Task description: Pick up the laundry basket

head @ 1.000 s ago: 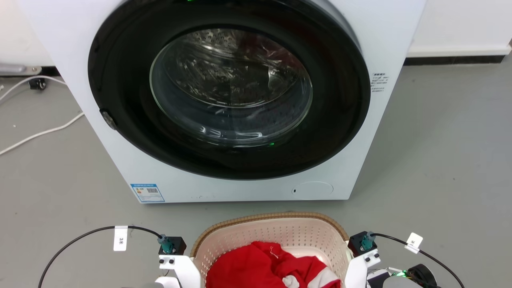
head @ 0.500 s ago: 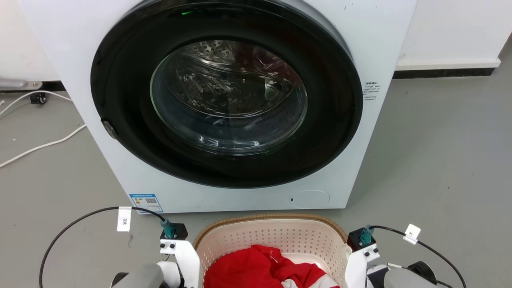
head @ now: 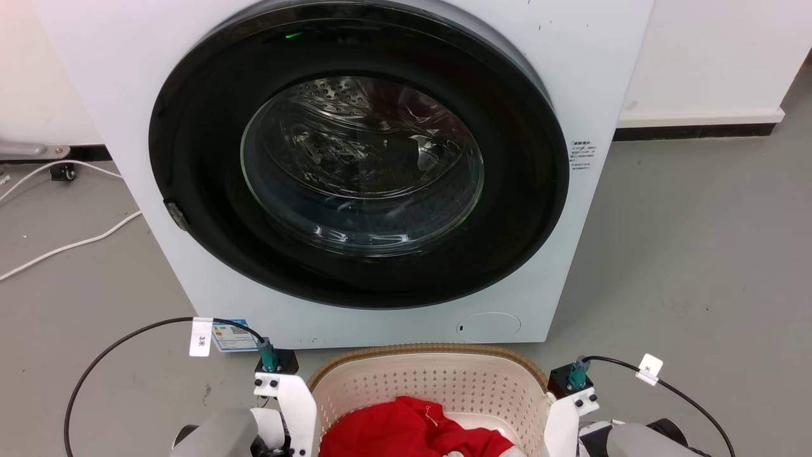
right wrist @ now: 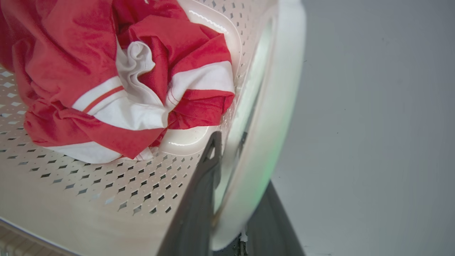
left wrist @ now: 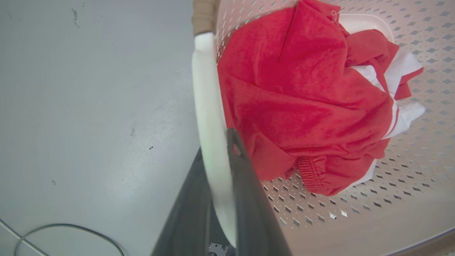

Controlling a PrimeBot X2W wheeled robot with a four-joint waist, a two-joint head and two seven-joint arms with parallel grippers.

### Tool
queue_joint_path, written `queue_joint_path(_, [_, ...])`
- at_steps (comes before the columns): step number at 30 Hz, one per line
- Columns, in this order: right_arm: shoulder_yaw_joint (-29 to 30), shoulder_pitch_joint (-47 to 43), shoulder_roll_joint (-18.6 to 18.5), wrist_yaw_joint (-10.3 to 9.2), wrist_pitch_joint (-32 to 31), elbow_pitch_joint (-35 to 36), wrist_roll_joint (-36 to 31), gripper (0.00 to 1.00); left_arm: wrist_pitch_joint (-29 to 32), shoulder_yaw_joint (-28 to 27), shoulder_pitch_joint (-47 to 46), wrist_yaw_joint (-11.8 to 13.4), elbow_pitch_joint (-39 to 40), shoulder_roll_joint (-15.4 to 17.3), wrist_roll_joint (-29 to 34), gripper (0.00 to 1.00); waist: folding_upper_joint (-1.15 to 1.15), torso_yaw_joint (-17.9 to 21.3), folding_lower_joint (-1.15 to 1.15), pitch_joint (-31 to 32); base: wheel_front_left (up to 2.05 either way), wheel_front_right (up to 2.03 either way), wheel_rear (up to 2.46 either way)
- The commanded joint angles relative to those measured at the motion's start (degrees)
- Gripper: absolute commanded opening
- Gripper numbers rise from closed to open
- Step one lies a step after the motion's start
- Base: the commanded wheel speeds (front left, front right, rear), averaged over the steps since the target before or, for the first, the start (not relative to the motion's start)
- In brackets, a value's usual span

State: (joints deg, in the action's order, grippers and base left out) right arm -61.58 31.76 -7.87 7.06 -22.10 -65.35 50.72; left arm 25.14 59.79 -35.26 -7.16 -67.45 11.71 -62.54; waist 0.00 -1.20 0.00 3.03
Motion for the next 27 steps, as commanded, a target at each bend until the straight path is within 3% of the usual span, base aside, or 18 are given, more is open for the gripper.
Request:
queue_joint_path(1, [-1.0,0.8,1.1,0.78,-0.3,0.4,0.4,0.00,-0.1,0.3,-1.5,-0.5,0.5,-0.5,-0.2,0.00,0.00,0.0,0.00,0.1,0.00,0.00,0.00])
queue_joint_path(27, [-8.3,2.2,0.9,0.78,0.8,-1.0,7.8,0.00,-0.6,3.4,-2.2,-0.5,0.3,-0.5,-3.3,0.00,0.00,0.5,0.00,0.0,0.00,0.00,0.00])
